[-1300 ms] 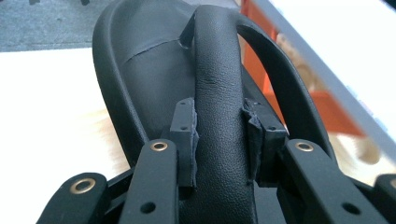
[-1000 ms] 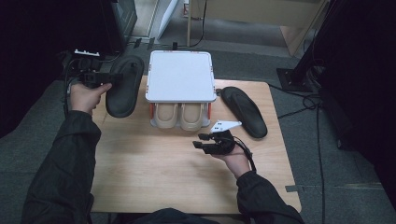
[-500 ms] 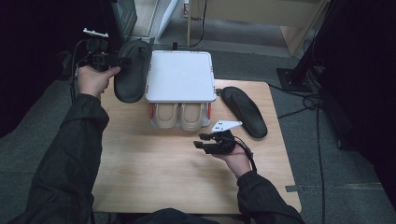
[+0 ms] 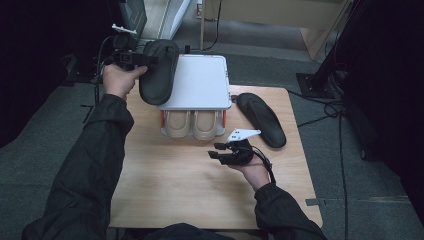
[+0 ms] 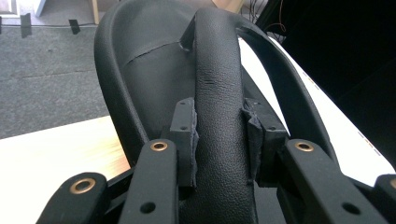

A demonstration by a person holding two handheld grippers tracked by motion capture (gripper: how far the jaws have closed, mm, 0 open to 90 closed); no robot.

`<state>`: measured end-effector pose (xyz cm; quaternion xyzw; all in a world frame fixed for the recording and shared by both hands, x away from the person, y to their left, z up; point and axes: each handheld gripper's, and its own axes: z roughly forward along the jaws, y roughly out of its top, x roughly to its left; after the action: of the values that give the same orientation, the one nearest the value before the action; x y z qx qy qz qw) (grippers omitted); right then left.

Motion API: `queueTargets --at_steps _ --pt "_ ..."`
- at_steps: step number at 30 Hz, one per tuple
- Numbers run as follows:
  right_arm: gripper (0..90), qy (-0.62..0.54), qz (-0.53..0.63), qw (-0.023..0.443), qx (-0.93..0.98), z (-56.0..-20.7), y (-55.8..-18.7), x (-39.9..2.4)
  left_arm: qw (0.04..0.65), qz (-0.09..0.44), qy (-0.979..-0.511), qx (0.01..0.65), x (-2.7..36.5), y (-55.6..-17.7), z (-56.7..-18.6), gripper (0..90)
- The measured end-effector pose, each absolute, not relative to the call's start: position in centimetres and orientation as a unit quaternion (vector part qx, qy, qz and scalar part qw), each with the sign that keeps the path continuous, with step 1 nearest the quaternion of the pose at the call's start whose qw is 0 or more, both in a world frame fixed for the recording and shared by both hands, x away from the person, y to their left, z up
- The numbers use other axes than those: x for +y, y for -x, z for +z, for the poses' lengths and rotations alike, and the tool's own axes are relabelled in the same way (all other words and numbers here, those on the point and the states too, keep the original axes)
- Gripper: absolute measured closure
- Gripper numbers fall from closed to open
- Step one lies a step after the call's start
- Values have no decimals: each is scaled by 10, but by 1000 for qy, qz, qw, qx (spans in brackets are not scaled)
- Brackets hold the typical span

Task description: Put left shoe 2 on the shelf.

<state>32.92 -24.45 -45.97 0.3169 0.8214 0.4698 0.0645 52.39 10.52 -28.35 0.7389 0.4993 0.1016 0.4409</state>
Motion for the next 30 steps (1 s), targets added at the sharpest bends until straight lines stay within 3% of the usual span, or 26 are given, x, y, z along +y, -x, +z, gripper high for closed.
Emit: queueTargets --at_steps 16,30 --pt "557 -319 474 68 818 -458 -329 -249 433 90 -747 497 61 -533 -303 682" --pt "556 -326 473 73 815 -457 -329 -254 420 78 -754 499 52 -535 -325 678"
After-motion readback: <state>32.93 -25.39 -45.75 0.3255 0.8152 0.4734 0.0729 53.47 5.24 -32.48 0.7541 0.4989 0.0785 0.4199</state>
